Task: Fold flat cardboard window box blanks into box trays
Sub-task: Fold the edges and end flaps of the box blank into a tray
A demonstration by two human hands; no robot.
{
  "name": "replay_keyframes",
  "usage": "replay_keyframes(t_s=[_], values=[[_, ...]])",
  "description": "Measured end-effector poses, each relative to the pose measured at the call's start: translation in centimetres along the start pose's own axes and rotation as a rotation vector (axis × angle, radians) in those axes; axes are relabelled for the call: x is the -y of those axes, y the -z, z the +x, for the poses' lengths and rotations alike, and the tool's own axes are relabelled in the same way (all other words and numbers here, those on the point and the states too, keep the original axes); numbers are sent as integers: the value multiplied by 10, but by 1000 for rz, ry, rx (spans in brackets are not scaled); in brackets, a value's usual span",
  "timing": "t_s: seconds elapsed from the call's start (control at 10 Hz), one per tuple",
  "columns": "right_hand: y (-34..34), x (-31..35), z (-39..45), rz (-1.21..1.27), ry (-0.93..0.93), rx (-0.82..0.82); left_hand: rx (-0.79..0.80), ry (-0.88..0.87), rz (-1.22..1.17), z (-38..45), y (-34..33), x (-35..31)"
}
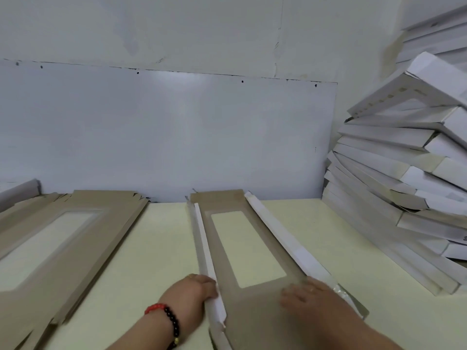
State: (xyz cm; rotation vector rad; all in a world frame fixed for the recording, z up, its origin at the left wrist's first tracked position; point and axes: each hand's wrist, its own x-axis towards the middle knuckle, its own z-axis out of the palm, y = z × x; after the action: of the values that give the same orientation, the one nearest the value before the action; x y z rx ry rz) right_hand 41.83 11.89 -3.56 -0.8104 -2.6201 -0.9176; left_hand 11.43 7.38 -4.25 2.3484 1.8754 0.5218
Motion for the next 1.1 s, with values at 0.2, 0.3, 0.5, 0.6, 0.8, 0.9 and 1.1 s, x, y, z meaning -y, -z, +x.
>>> replay_keyframes(t_s=[0.2, 0.3, 0.5, 0.6, 0.8, 0.9, 1.1], values=[[-2, -45, -32, 114, -48, 521, 314, 112, 412, 7, 29, 12], [14, -44, -25, 294, -158, 589, 338, 198, 445, 7, 24, -10], [22, -41, -31, 487, -87, 618, 236, 230, 152, -8, 1, -37], [21, -42, -32, 456, 8, 618, 189, 234, 182, -7, 7, -26], [35, -33, -24, 249, -37, 500, 8, -196, 223, -20, 15, -24], [20, -17, -41, 177, 84, 465, 105, -182, -53, -29, 14, -23], [32, -20, -13, 287, -127, 302, 212, -235, -152, -35, 19, -15]])
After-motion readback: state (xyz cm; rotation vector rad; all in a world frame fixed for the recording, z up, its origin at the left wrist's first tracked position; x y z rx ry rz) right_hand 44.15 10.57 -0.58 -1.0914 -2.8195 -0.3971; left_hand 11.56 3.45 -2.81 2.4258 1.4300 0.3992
